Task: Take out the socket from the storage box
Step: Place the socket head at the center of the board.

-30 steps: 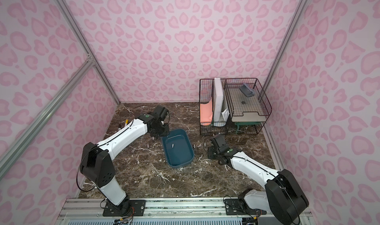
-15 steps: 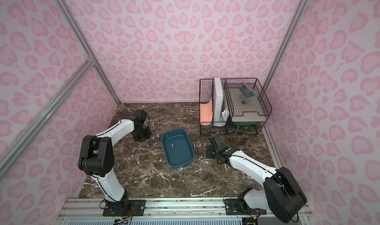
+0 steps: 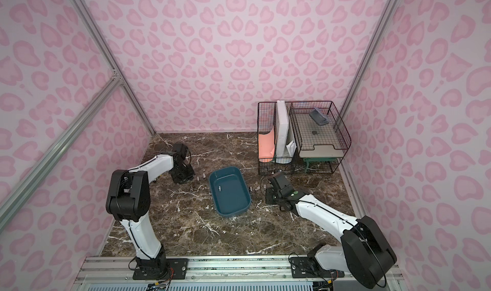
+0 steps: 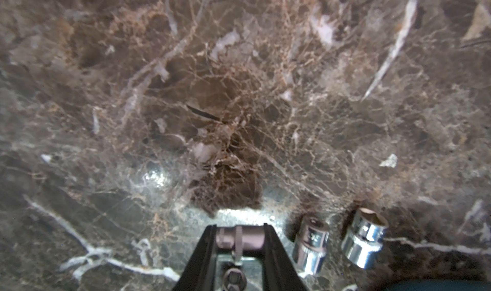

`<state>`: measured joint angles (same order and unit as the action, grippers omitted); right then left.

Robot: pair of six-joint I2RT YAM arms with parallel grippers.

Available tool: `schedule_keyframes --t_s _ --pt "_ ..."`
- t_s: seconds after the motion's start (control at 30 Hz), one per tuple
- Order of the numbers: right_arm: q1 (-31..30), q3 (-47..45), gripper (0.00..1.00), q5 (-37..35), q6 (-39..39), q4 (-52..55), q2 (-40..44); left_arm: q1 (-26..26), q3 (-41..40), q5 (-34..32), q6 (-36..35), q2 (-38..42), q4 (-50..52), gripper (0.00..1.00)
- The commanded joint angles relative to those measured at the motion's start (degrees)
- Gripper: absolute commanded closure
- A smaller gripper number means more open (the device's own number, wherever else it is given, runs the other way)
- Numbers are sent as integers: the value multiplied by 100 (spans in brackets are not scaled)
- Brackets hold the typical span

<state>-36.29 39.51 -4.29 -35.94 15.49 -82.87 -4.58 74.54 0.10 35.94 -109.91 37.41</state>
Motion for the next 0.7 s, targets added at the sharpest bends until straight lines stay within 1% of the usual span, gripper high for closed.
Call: schedule_keyframes --t_s 0.0,0.17,0.4,0.5,0.67 --pt "-4 67 69 -51 -46 -142 18 2 11 -64 37 -62 -49 71" --pt "-8 67 69 -47 -61 -125 -18 1 -9 -75 44 -160 -67 68" --pt "-9 66 69 -70 -70 -116 -23 -12 -25 -35 -8 -171 -35 58" --pt "-9 65 69 -52 -64 -116 -30 -21 -43 -44 9 -156 3 55" --pt "-14 71 69 -61 -68 -90 -19 -56 -37 -27 -15 -52 30 55"
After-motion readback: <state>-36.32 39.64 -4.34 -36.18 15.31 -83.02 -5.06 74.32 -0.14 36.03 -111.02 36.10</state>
